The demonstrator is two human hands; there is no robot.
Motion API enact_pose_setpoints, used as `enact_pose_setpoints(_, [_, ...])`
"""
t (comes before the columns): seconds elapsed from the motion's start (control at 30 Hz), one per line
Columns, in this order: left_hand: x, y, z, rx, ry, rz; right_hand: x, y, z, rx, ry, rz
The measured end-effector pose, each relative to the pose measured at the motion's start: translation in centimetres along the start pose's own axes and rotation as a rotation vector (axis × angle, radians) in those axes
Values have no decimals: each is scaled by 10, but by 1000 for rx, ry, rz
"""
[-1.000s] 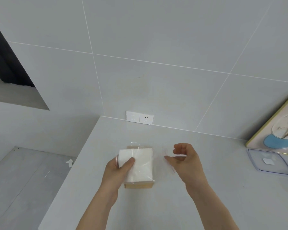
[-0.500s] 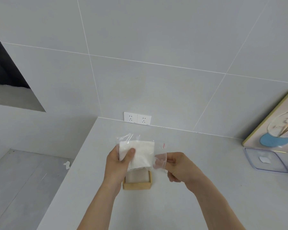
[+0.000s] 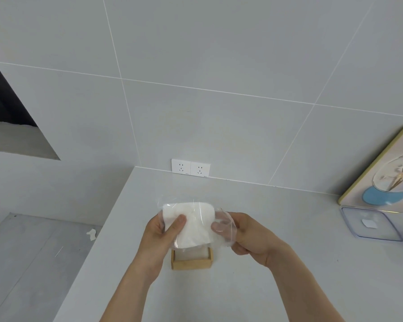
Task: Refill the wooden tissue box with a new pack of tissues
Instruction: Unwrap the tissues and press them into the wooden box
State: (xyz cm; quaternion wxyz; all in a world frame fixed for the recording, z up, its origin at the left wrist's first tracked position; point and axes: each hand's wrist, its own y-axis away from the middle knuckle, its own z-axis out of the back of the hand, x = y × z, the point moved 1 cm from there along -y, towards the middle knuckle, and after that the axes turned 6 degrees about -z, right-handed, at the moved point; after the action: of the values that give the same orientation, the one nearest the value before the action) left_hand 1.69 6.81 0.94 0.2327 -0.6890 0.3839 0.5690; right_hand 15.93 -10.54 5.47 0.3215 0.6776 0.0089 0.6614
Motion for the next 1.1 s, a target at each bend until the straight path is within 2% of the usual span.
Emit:
enact_pose_setpoints(0.13, [1,0,0,59,-30,-2,-2,-4,-7,-27,-55,-53])
enact_pose_setpoints(0.27, [3,0,3,80,-67,2,-7,-11,-12,-192,-117,-114])
enact_pose_setpoints(0.63, [24,3,53,-240,-109,67,-18,-22,-20,-449,-57,-50])
enact_pose_setpoints(0.8, [33,6,84,-341,-101,113,-18,-27,-27,-519,-115,-44])
enact_pose_setpoints(1.03, [69,18,132,-591,-23,331,-32,-31,-34,-598,-165,-82])
enact_pose_setpoints(1.1, [83,22,142,-614,-33,404,-39,-31,-39,-600,-185,-109])
